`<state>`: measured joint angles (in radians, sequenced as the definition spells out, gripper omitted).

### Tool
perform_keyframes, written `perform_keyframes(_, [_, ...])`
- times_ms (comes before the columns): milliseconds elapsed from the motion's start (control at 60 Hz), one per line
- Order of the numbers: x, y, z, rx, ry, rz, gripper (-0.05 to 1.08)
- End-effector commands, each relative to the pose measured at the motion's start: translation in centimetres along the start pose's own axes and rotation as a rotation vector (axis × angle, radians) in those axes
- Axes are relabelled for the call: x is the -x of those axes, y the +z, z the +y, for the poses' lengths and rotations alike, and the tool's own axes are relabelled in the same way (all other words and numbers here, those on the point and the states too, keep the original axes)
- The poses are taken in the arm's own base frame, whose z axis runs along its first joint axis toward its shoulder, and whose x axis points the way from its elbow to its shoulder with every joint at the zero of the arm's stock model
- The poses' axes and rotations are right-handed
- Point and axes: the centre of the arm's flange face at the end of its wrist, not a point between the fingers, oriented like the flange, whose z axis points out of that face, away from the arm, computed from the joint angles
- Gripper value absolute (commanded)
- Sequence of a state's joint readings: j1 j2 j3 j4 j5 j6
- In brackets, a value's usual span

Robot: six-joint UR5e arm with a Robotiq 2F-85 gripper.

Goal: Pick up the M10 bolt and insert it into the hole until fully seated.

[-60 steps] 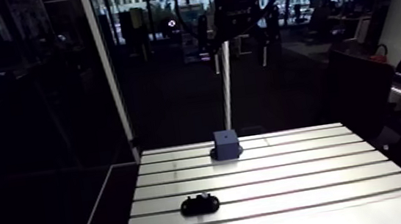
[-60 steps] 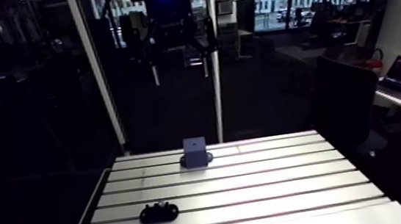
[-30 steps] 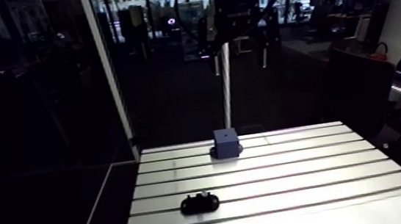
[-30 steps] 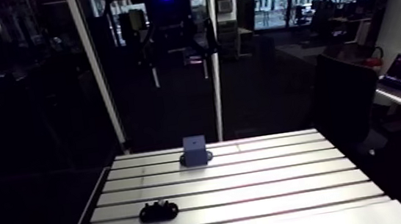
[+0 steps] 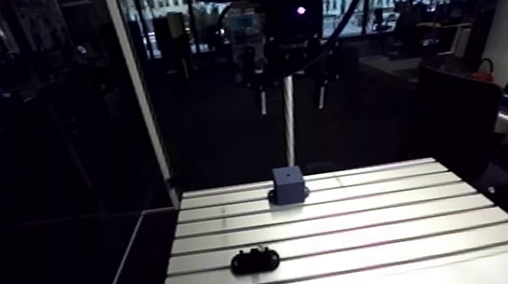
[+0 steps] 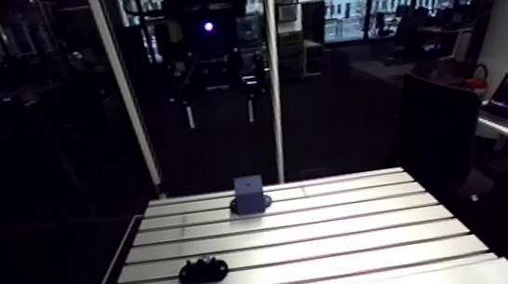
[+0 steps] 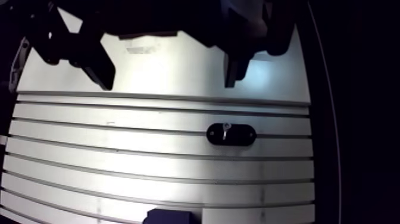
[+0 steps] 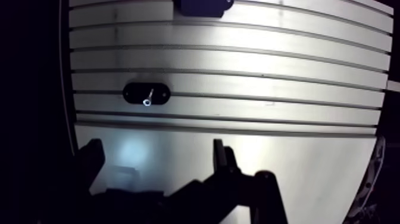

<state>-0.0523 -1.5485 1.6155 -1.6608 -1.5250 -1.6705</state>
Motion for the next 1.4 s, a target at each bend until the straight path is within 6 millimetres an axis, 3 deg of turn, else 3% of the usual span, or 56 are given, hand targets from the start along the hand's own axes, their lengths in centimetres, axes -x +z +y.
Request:
perform_keyframes(17, [0.1, 2.2, -0.7, -0.023, -0.006, 0.061, 0.01])
perform_keyframes(200, [0.8, 5.3, -1.5, -0.014, -0.003, 0.051, 0.01])
perform_keyframes(483, [1.0, 7.2, -2.8, -0.014, 0.028, 0.033, 0.01])
perform_keyframes(883, [-0.1, 12.7, -4.1, 0.037, 0.051, 0.034, 0.01])
perform_keyframes(1217, [1.1, 17.0, -6.0, 0.038, 0.025, 0.0, 0.01])
perform_keyframes(1400, [1.3, 18.9, -6.1, 0.039, 0.025, -0.007, 0.01])
